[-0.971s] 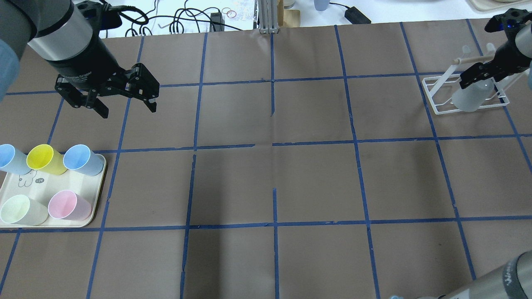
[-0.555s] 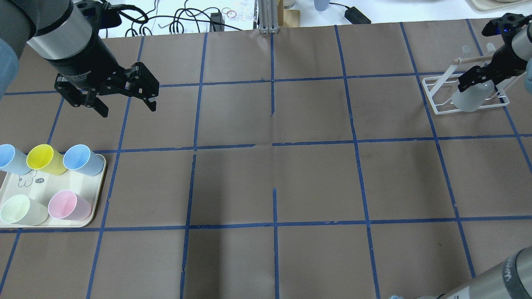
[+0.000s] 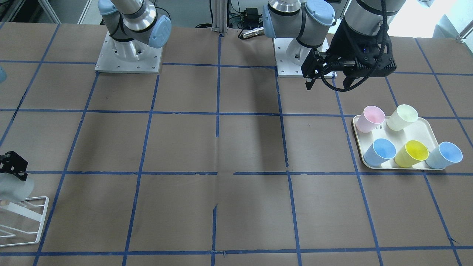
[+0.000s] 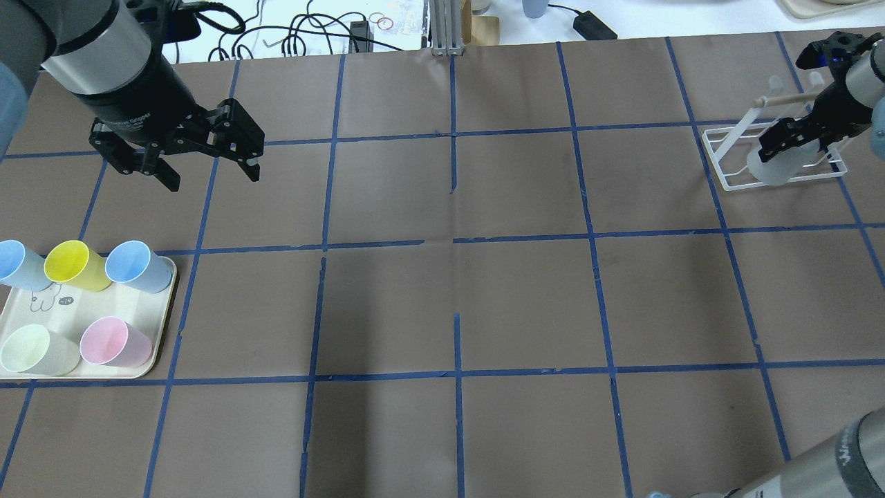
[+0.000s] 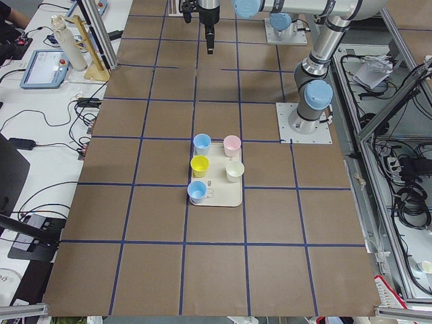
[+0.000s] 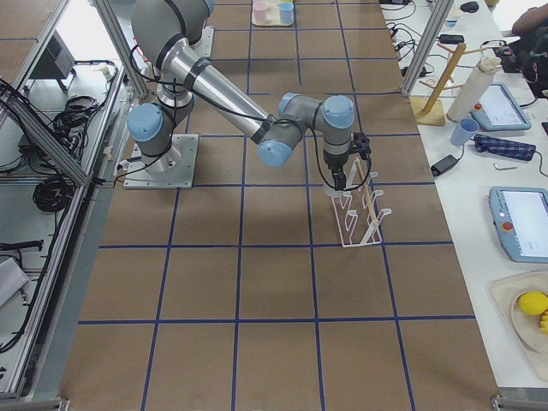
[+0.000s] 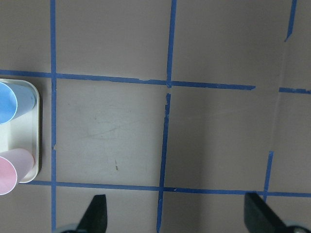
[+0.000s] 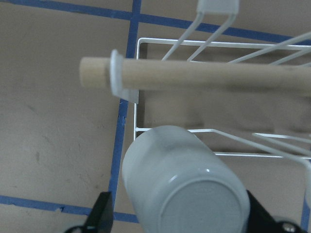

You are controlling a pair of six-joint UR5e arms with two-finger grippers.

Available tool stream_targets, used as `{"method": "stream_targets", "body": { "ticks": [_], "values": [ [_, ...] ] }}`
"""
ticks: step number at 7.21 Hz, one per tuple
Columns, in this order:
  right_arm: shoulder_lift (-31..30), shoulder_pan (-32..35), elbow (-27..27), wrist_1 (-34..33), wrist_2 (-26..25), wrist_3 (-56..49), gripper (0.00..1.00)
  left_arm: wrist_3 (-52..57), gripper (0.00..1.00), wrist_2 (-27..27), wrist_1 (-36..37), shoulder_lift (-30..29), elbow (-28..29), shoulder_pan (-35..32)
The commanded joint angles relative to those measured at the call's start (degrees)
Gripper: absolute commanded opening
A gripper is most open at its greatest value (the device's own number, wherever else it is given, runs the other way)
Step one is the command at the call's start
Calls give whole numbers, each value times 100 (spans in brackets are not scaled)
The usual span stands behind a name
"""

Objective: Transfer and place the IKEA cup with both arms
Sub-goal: 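Lower the right gripper and close it on the white cup's base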

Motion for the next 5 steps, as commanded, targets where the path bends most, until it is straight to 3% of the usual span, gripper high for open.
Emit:
{"method": "stream_targets", "body": {
  "ticks": [1,2,3,5],
  "values": [
    [-9,0,-2,14,-137,-14,90,0,100,-5,0,4,0,0],
    [-9,0,-28,13,-147,-23,89,0,100,-5,-9,13,0,0],
    [-9,0,-29,13,-147,-23,82,0,100,-5,-9,13,0,0],
    [-27,0,-29,22,-156,-23,55,0,100,-5,0,13,0,0]
  ]
}}
